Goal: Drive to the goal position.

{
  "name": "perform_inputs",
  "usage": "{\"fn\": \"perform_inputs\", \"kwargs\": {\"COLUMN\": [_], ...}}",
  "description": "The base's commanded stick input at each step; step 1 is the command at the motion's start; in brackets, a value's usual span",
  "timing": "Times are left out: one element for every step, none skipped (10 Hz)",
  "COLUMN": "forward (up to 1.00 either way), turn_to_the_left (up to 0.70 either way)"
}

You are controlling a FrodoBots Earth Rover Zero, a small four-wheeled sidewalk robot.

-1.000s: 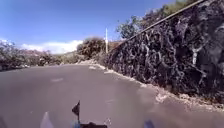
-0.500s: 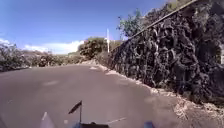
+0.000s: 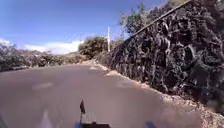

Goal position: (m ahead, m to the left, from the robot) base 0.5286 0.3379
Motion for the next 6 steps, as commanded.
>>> {"fn": "perform_inputs", "kwargs": {"forward": [1.0,1.0,1.0,1.0,1.0,1.0], "turn_to_the_left": [0.0,0.0,0.0,0.0,0.0,0.0]}}
